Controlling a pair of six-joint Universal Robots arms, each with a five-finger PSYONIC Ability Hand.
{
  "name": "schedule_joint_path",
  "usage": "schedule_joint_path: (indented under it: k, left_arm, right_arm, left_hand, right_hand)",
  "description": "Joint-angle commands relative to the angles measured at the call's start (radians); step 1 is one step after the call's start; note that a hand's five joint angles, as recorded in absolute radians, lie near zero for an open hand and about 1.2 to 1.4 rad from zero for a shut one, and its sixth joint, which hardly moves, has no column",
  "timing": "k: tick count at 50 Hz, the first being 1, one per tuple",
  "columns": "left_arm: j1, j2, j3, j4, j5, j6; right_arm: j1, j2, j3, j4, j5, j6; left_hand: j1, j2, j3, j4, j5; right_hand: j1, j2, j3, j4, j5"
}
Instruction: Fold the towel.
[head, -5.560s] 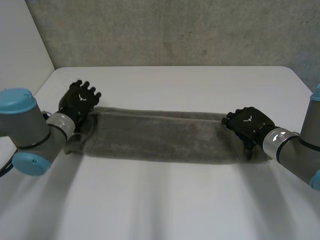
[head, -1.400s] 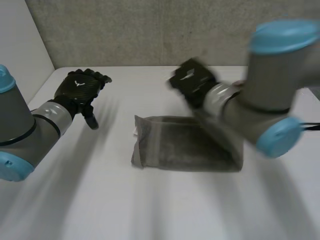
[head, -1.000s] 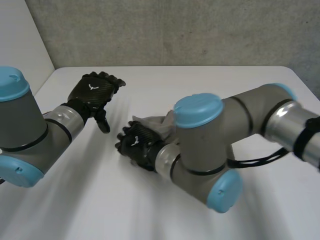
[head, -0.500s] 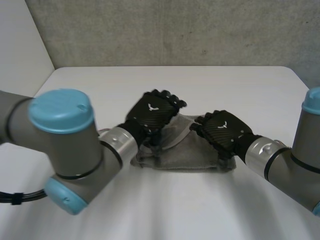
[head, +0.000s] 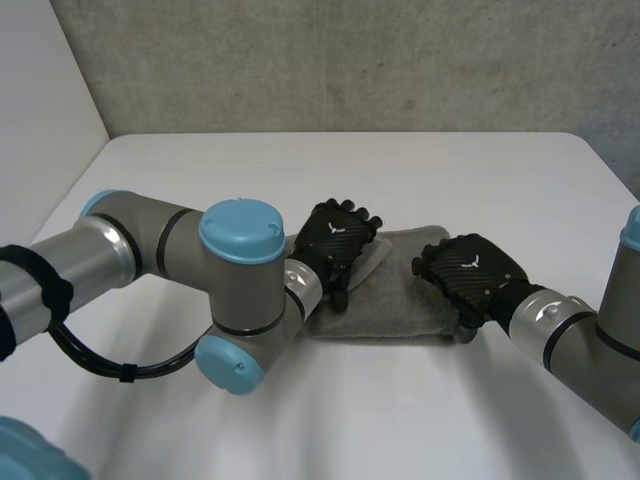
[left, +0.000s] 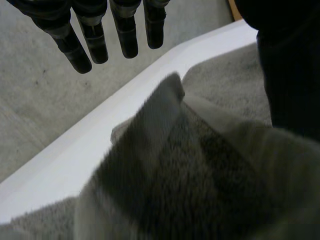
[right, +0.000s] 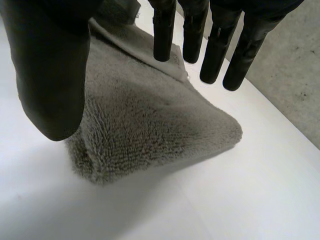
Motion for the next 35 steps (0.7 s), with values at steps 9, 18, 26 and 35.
schedule_joint_path:
  k: [9,18,26,35]
  left_arm:
    - [0.072,-0.033,0.044,-0.004,-0.216,0.041]
    - [0.104,-0.021,0.027,-0.012,-0.238,0.057]
    - [0.1,0.002,-0.032,-0.012,-0.253,0.05]
    - [0.086,0.016,-0.088,0.017,-0.244,0.052]
  right_arm:
    - [-0.006,0.023,0.005,-0.014,0.0,0.0]
    - [-0.006,0.038,0.014,-0.049,0.006,0.003]
    - [0.003,0.101,0.009,-0.049,0.008,0.005]
    - [-0.012,0.101,-0.003,-0.075,0.086,0.0]
  left_hand:
    - [-0.046,-0.034,-0.017,-0.037,-0.186]
    - [-0.049,-0.037,-0.02,-0.04,-0.189]
    - [-0.049,-0.037,-0.02,-0.04,-0.189]
    - [-0.054,-0.043,-0.026,-0.046,-0.194]
  right_hand:
    - [0.13,0.141,0.136,0.129,0.111]
    - [0.262,0.273,0.268,0.261,0.243]
    - [0.279,0.291,0.285,0.279,0.261]
    - [0.467,0.479,0.473,0.467,0.449]
